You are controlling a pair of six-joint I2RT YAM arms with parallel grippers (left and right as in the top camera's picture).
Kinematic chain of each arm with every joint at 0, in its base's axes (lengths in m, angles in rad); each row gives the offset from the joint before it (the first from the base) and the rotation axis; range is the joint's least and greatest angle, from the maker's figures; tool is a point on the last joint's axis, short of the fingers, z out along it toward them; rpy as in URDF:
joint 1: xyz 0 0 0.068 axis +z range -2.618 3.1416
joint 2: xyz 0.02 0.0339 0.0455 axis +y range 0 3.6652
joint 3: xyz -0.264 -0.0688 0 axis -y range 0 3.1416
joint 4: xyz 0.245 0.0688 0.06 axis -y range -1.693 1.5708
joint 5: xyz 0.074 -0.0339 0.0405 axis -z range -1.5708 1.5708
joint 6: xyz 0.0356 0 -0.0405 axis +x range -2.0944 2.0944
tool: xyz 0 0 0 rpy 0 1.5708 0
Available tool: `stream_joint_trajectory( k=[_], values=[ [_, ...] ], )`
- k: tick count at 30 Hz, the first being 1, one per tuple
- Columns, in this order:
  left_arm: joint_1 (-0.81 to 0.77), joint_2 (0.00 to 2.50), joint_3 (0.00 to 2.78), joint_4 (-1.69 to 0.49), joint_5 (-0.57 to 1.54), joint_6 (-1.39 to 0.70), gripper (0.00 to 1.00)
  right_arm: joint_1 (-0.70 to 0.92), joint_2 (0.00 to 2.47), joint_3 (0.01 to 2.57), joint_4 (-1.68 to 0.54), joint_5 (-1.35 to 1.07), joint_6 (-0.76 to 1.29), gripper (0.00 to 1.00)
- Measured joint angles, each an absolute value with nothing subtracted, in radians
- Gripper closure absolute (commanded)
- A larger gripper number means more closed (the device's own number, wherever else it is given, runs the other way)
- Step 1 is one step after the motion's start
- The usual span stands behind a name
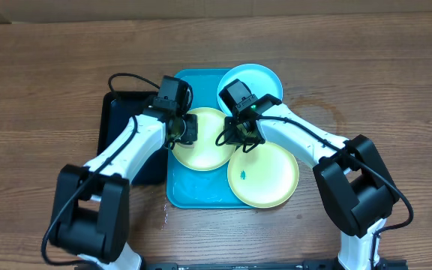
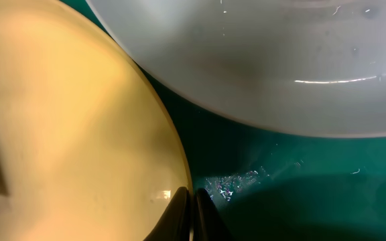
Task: Clean dirty plates on tray and stack at the side
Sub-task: 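Press the sponge onto the left yellow plate with the left gripper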
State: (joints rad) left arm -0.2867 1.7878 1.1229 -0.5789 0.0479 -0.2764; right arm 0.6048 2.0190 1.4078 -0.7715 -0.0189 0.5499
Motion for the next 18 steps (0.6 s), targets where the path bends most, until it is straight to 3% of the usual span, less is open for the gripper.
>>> stream_joint_trajectory(
  k=[9, 18],
  values=[
    [-0.275, 1.866, 1.135, -0.572, 0.114, -0.281, 0.96, 0.605, 2.019, 1.408, -0.772, -0.018, 0.55, 0.96],
    [-0.242, 1.867, 1.171, -0.648, 0.408, -0.239, 0.96, 0.604, 2.019, 1.408, -0.771, -0.015, 0.55, 0.96]
  ],
)
